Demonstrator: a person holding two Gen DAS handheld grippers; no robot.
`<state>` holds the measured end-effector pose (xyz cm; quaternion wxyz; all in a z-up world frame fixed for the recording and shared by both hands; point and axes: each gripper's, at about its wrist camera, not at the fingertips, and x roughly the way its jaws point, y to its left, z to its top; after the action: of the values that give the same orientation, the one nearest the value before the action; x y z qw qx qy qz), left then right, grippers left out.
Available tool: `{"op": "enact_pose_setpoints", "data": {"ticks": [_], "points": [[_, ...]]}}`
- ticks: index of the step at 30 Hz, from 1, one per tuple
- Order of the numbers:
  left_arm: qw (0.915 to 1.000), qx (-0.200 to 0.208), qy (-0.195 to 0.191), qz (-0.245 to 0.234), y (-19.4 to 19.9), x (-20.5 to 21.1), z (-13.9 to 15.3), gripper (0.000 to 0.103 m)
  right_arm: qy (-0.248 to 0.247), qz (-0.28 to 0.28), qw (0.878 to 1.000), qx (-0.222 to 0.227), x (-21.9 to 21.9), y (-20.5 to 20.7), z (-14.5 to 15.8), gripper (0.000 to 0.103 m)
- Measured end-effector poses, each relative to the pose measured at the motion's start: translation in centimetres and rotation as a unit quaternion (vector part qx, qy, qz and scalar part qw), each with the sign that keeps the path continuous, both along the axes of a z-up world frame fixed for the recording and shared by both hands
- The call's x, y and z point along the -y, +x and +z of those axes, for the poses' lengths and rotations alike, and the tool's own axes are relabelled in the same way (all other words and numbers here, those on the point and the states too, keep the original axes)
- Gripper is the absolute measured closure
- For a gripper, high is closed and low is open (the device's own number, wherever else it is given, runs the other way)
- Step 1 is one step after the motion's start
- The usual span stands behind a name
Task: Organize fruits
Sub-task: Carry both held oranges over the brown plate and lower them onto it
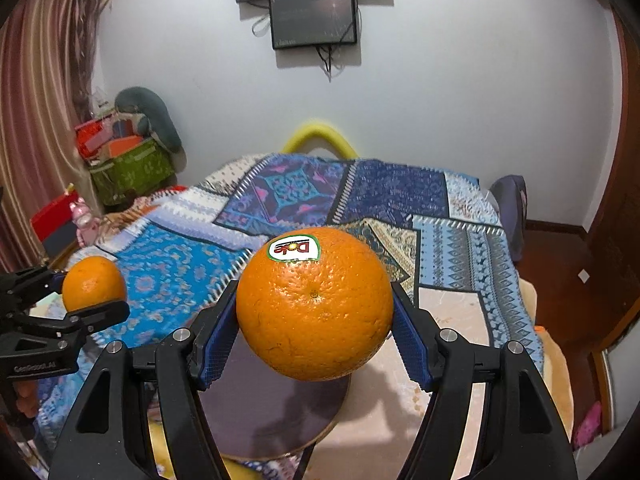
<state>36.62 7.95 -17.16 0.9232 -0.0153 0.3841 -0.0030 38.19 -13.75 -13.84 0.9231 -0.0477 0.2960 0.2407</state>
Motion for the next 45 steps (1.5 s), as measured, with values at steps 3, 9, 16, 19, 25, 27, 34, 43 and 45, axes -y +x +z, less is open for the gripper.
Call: {"op": "enact_pose_setpoints", "data": {"ticks": [3,9,16,19,25,27,34,43,45], "points": [[0.9999,-0.012,-0.010,-0.002,1.4,-0.1,-1.1,0.037,-0.003,0.001,1.000,-0.016,-0.5,1.1,-1.0,0.036],[0.9996,-0.024,-0.008,-0.008,3.8,0.1,-2.9,0.037,-0.021,0.008,0.999,-0.041,-1.5,3.0,-2.8,0.036],[0.9990,-0.041,-0.012,-0.010,6.4,0.7,-4.9,0.037,-0.035,0.012,0.997,-0.061,-2.5,4.6,-4.2,0.036],[0.9988,-0.046,-0.012,-0.012,7.4,0.7,-5.5,0.037,-0.047,0.011,0.997,-0.065,-2.8,5.2,-4.8,0.036],[0.9974,-0.065,-0.026,-0.018,9.0,0.8,-6.8,0.037,-0.061,0.015,0.993,-0.099,-3.1,6.7,-6.5,0.036],[0.9971,-0.070,-0.022,-0.020,9.4,1.0,-7.1,0.037,-0.070,0.020,0.992,-0.104,-3.4,6.9,-7.0,0.036],[0.9958,-0.082,-0.038,-0.016,9.8,0.5,-7.7,0.037,-0.072,0.027,0.991,-0.113,-3.4,7.3,-7.3,0.035],[0.9981,-0.050,-0.022,-0.028,8.3,1.3,-5.6,0.033,-0.069,0.043,0.990,-0.118,-3.3,6.6,-7.2,0.034],[0.9983,-0.048,-0.020,-0.026,7.8,1.2,-4.9,0.033,-0.072,0.052,0.989,-0.114,-3.5,6.0,-6.8,0.034]]}}
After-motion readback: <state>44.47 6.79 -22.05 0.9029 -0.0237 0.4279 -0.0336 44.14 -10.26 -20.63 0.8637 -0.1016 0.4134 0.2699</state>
